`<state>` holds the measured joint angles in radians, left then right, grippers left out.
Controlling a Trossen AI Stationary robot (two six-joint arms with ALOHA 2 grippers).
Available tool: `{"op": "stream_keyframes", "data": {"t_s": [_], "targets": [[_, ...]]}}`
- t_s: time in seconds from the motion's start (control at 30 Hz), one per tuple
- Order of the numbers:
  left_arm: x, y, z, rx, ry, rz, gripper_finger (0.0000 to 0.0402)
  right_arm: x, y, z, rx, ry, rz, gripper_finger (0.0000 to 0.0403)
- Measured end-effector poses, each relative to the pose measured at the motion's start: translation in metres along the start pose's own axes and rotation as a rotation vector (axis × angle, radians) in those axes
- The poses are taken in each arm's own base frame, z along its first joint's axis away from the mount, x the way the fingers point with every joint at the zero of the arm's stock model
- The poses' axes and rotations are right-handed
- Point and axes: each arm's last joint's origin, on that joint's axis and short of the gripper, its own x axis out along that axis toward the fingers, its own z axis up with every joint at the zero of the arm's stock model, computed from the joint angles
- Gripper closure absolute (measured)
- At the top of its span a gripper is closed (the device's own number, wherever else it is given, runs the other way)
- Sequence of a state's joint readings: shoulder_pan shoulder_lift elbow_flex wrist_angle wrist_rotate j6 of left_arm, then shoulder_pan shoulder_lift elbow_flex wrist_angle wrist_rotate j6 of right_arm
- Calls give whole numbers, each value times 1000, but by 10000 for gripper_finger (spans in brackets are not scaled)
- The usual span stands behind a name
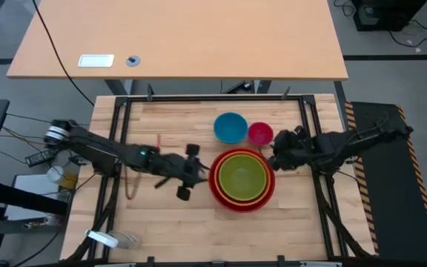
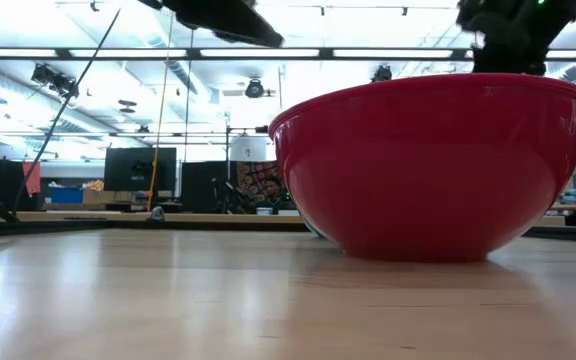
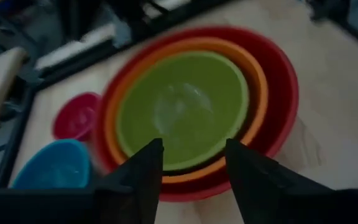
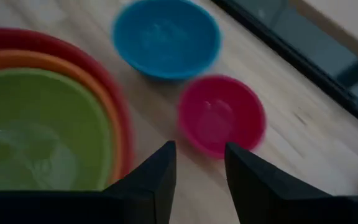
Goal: Nest bowls inside each other
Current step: Stack the blue bowl on top of the green bowl
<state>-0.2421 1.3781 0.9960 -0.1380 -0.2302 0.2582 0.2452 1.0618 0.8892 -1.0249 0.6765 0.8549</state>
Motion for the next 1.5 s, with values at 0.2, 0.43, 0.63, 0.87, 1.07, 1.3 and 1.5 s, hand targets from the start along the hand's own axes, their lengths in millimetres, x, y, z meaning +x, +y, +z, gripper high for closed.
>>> {"op": "stream_keyframes", "data": {"t_s": [0.2,0.43,0.63,0.87,1.07,1.3,1.5], "targets": [[-33,11,-32,-138,-132,23,235,29,-31,22,106,133,-81,259],[-38,9,-69,-211,-164,37,235,72,-57,50,177,193,-15,260],[-35,7,-76,-199,-140,26,235,108,-68,74,191,174,89,260],[-26,-1,-83,-149,-183,-86,235,160,-68,108,126,249,199,251],[-22,-10,-112,-197,-183,-104,235,198,-72,133,56,331,189,241],[-22,-14,-132,-274,-126,-111,235,232,-72,146,17,421,207,241],[-22,-15,-134,-292,-117,-114,235,255,-69,137,-10,525,207,256]]}}
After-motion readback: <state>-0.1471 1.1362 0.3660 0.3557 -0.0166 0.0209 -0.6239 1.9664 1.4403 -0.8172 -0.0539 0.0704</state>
